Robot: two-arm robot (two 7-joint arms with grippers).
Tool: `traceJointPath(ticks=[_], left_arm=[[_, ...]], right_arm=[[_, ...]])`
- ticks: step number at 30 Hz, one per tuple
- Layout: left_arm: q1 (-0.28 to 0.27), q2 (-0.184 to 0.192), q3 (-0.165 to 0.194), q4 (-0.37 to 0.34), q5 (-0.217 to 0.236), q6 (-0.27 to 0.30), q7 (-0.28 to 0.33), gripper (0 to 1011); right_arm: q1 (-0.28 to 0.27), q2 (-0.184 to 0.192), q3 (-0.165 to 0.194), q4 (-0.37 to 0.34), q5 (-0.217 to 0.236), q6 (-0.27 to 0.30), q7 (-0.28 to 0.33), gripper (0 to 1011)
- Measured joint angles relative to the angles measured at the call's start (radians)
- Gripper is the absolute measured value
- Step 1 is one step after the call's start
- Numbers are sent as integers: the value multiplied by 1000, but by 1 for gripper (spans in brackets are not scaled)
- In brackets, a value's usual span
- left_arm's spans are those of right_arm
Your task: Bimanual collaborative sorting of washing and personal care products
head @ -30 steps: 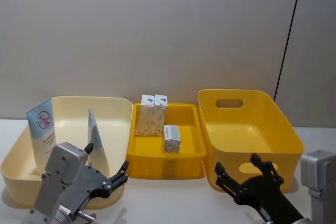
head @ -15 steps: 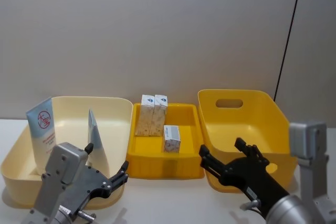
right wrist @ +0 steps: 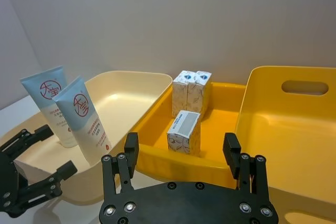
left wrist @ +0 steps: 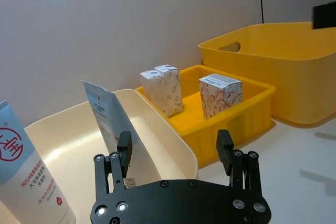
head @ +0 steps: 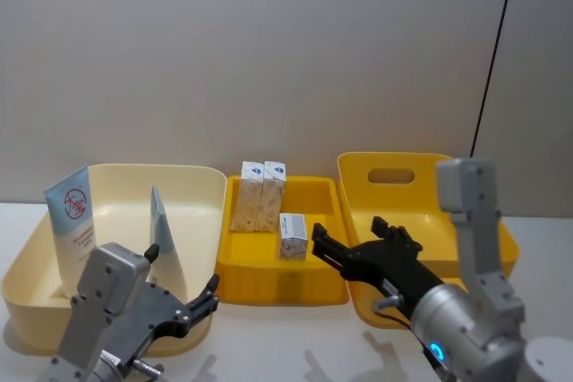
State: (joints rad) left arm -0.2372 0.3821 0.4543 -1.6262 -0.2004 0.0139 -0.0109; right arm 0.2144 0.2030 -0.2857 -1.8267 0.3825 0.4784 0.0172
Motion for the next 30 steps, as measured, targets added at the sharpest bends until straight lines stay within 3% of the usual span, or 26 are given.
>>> traceJointPath(ticks=[19,30], left_arm=[[0,0,0,0,0,0,0,999],[0,0,0,0,0,0,0,1000]], right_arm=[[261,-103,-50,238,-14,264,-41,1001],[353,-151,-54,342,-34,348,-83,1001]])
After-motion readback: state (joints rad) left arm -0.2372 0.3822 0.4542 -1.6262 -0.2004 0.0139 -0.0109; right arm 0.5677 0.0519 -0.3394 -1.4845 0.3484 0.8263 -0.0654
